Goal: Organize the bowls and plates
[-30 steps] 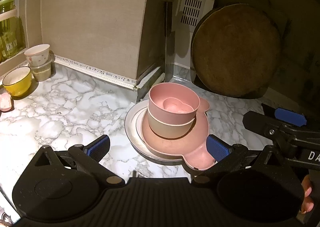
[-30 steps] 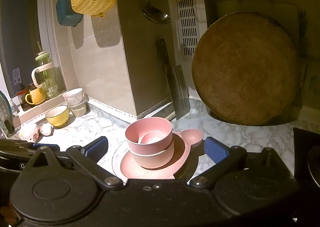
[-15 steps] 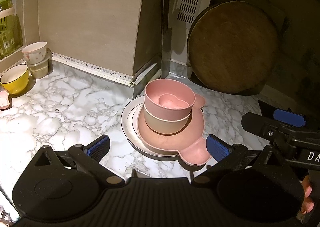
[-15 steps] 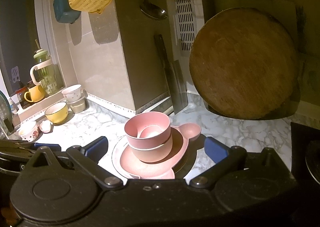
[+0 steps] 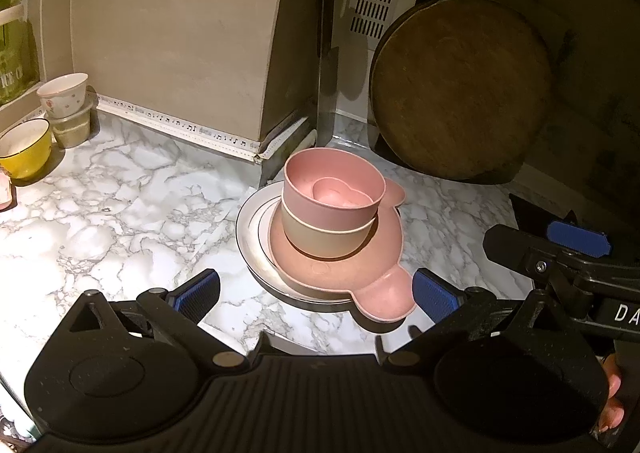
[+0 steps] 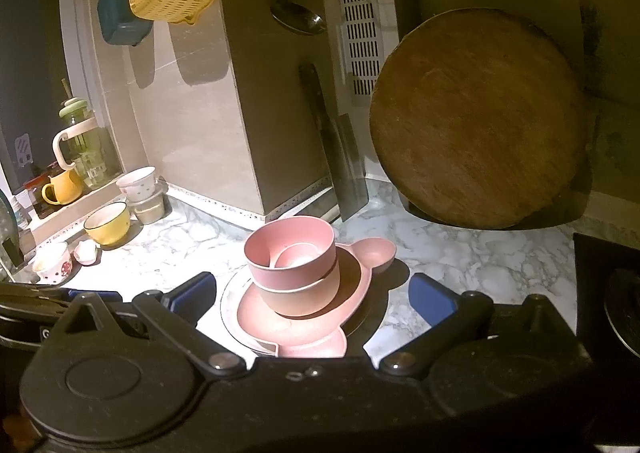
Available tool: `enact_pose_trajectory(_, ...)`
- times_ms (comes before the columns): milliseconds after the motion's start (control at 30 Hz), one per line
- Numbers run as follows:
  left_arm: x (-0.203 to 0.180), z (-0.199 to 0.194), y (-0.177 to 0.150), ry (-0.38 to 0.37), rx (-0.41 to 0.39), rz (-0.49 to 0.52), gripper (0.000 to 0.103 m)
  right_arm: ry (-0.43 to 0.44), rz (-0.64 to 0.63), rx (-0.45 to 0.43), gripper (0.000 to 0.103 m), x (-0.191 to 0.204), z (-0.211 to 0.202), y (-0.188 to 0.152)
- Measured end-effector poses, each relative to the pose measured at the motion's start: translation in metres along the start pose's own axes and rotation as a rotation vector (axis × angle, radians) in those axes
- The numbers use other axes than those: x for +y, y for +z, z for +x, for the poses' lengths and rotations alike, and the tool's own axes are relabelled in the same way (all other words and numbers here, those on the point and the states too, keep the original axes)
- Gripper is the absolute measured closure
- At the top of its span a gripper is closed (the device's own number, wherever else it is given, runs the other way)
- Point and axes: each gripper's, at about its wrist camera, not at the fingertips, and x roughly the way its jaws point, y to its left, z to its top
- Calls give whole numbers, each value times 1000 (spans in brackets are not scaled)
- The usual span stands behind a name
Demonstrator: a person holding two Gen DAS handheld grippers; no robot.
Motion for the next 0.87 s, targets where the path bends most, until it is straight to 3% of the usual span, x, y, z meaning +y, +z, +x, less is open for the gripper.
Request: enact_pose_trajectory(867, 12, -1, -8, -77, 40, 21, 0, -114, 49, 3, 0, 18, -14, -14)
